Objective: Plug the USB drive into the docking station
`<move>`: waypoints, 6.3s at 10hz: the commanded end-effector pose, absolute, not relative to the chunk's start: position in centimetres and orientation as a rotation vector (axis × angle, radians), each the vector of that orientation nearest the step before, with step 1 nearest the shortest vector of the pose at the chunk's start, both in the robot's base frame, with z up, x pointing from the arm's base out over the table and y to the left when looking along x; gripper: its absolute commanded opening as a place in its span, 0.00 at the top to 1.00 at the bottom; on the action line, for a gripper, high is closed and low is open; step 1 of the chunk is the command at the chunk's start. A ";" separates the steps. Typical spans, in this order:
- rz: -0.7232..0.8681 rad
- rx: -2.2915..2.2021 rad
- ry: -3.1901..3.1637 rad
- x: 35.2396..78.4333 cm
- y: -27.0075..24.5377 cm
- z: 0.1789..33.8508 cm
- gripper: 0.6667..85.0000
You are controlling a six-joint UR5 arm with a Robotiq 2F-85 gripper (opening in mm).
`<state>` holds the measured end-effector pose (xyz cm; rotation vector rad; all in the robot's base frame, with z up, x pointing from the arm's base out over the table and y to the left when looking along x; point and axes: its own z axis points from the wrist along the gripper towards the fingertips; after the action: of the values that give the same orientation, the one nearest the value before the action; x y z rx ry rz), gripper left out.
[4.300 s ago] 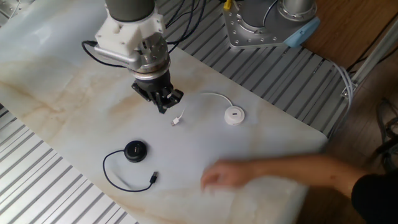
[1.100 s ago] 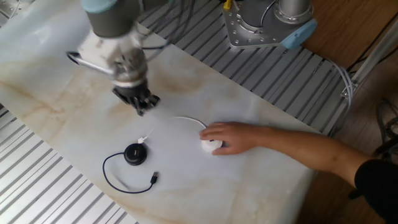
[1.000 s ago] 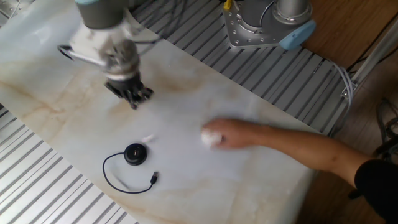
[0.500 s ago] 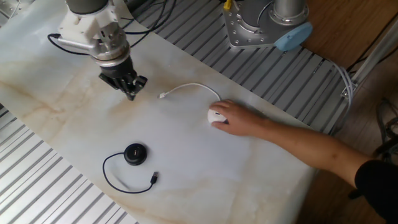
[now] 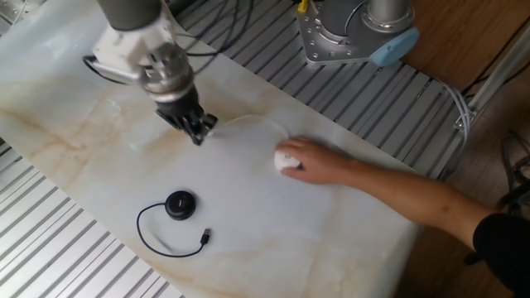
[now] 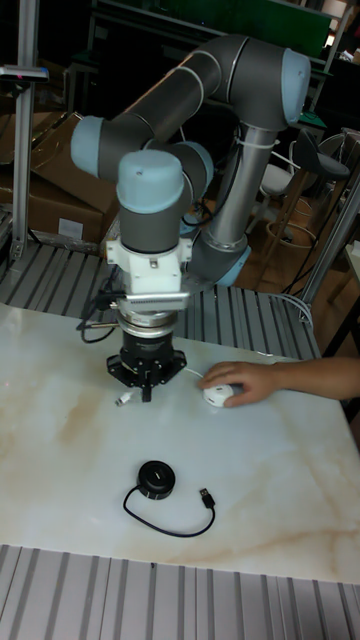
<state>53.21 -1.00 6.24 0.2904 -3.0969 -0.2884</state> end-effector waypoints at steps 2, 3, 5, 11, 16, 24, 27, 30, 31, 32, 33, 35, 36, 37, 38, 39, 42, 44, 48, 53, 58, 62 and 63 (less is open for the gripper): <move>-0.198 0.201 -3.154 54.8 1.0 3.8 0.99; -0.146 0.216 -3.168 55.1 0.1 3.2 0.99; 0.061 0.291 -3.154 55.1 -3.3 3.0 0.99; 0.212 0.338 -3.135 55.1 -5.4 3.6 0.61; 0.241 0.270 -3.124 54.4 -4.2 4.8 0.60; 0.074 0.137 -3.122 53.5 -0.9 5.4 0.61; 0.079 0.149 -3.124 53.6 -1.0 5.4 0.61; 0.079 0.154 -3.124 53.6 -1.0 5.4 0.62; 0.079 0.154 -3.124 53.6 -1.0 5.4 0.62; 0.060 0.142 -3.123 53.5 -0.7 5.4 0.62; 0.060 0.140 -3.123 53.5 -0.7 5.4 0.62; 0.060 0.127 -3.119 53.4 -0.5 5.6 0.62; 0.050 0.112 -3.112 53.2 -0.2 5.8 0.62; 0.035 0.100 -3.109 53.2 0.1 5.8 0.62; 0.026 0.091 -3.108 53.1 0.3 5.8 0.62; 0.007 0.075 -3.111 53.1 0.7 5.8 0.63; 0.012 0.057 -3.099 52.6 0.8 5.6 0.65; 0.019 0.062 -3.100 52.5 0.5 5.4 0.66; 0.004 0.060 -3.102 52.6 0.7 5.2 0.69; -0.002 0.070 -3.112 52.9 0.7 4.8 0.71; 0.035 0.084 -3.108 52.9 0.1 4.7 0.83; 0.097 0.095 -3.133 53.6 -0.8 4.7 0.99; 0.093 0.112 -3.138 53.8 -0.8 4.7 0.99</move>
<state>53.32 -0.68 4.60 0.1041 -3.1233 0.0925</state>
